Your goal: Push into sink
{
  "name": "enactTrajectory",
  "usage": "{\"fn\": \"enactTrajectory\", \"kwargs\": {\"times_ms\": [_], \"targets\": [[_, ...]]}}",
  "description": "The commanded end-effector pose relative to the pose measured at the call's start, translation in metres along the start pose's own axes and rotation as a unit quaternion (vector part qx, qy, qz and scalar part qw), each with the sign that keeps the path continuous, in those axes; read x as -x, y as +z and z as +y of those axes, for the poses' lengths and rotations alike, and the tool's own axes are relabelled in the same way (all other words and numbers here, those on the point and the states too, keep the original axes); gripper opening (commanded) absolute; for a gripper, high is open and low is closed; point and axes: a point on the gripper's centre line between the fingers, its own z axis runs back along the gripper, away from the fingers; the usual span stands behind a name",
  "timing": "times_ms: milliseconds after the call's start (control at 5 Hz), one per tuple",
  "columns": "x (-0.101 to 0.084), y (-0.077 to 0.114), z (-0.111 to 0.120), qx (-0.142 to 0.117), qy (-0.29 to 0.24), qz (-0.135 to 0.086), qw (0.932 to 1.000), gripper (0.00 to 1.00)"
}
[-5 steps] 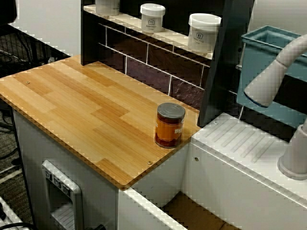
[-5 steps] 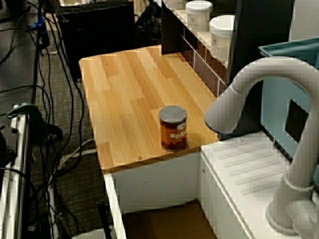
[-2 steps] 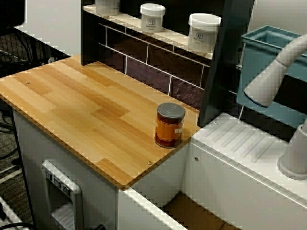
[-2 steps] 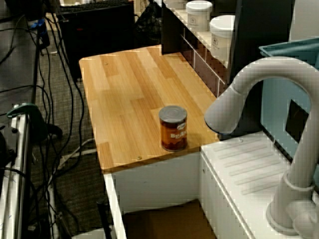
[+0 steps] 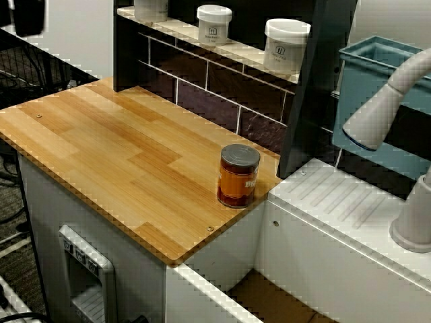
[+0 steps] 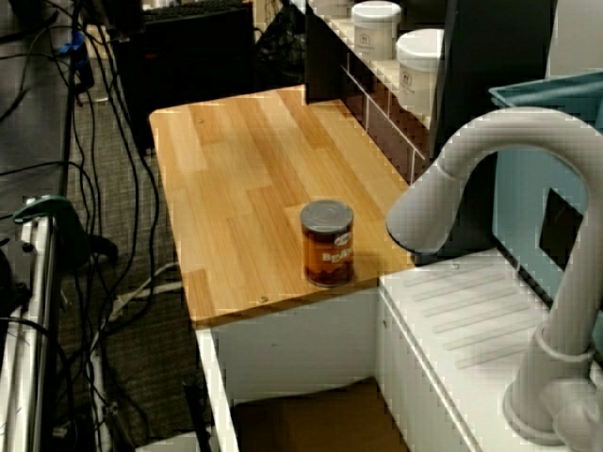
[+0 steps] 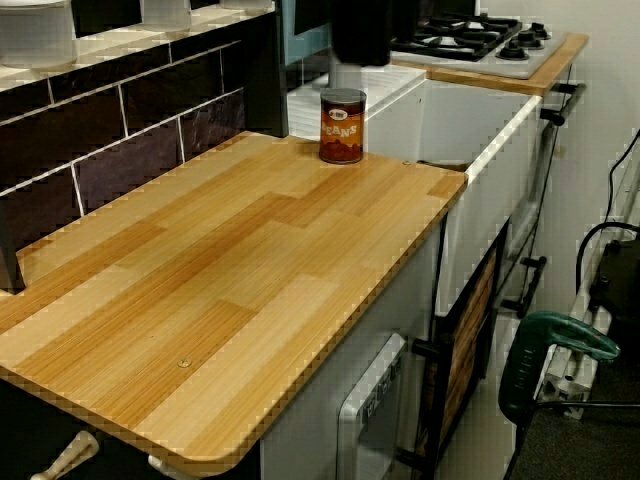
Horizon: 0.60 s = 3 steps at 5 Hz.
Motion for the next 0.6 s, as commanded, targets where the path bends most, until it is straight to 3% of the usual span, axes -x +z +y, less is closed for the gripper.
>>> {"fn": "enactTrajectory", "kwargs": {"times_ms": [0,200,400], "targets": [[-0.062,-0.007,0.014,-0.024,0.021,-0.039,0.9987,1.00],[-0.076,-0.015,0.000,-0.040,0.053,-0.066,0.9956,1.00],[-0.077,-0.008,-0.015,-0.050,0.129,-0.085,0.9868,1.00]]}}
